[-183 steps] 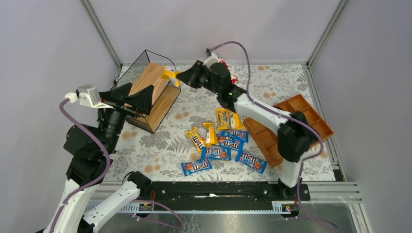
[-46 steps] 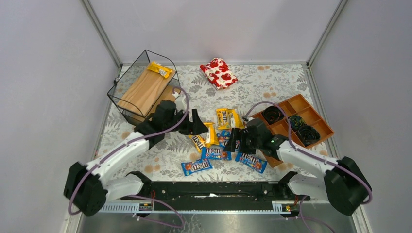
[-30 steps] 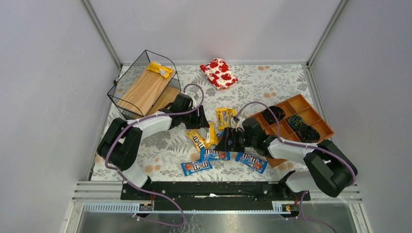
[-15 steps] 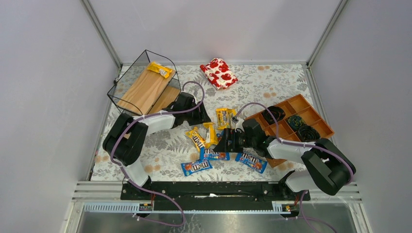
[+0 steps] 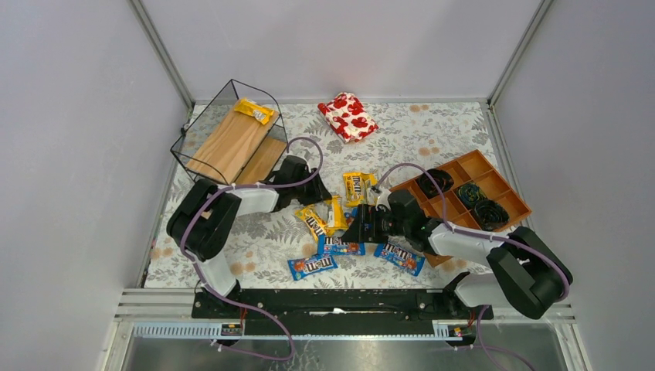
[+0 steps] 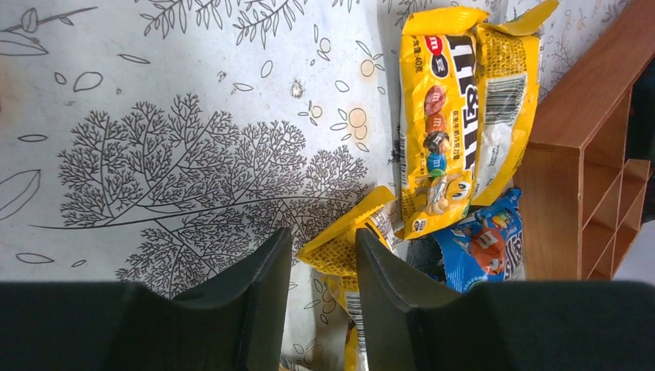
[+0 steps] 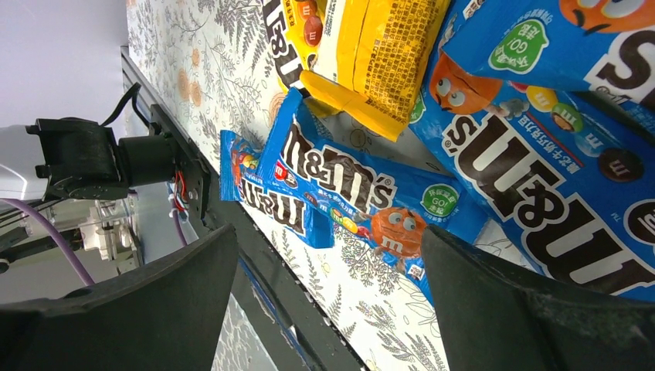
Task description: Place and organize the candy bags onto the shelf
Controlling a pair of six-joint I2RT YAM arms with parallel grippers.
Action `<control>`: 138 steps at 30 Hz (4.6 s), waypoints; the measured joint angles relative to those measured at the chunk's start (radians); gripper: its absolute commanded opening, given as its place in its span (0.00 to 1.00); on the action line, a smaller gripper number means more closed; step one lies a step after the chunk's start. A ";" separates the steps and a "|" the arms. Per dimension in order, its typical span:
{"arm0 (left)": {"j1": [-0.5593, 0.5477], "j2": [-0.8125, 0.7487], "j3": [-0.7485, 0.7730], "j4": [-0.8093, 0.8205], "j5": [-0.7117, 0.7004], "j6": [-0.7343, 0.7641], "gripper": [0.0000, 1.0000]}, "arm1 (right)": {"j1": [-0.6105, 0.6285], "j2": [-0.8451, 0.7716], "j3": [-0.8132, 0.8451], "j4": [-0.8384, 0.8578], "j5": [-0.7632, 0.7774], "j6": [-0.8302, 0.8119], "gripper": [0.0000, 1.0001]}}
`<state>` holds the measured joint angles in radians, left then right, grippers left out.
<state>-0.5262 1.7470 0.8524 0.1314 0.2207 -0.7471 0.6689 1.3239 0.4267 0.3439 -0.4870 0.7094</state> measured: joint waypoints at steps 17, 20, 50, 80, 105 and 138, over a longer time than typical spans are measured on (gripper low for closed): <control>0.006 -0.274 -0.182 0.189 0.044 -0.187 0.00 | 0.000 -0.079 -0.013 0.043 0.066 0.138 0.97; 0.013 -0.432 -0.214 0.240 0.039 -0.252 0.00 | 0.000 -0.080 -0.038 0.152 0.079 0.222 0.98; 0.025 -0.525 -0.421 1.218 0.053 -1.108 0.00 | 0.203 0.232 0.051 1.140 0.374 0.379 0.98; 0.025 -0.525 -0.423 1.279 -0.008 -1.156 0.00 | 0.205 0.092 0.064 1.166 0.426 0.402 0.65; 0.025 -0.500 -0.461 1.301 -0.039 -1.118 0.06 | 0.230 0.026 -0.010 1.165 0.498 0.438 0.24; 0.222 -0.796 -0.203 0.152 0.860 -0.147 0.93 | -0.076 -0.151 0.272 0.144 -0.463 0.129 0.17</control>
<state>-0.3038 0.9512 0.6495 0.2836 1.0805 -0.8944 0.5934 1.1728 0.6987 0.4877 -0.9504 0.8387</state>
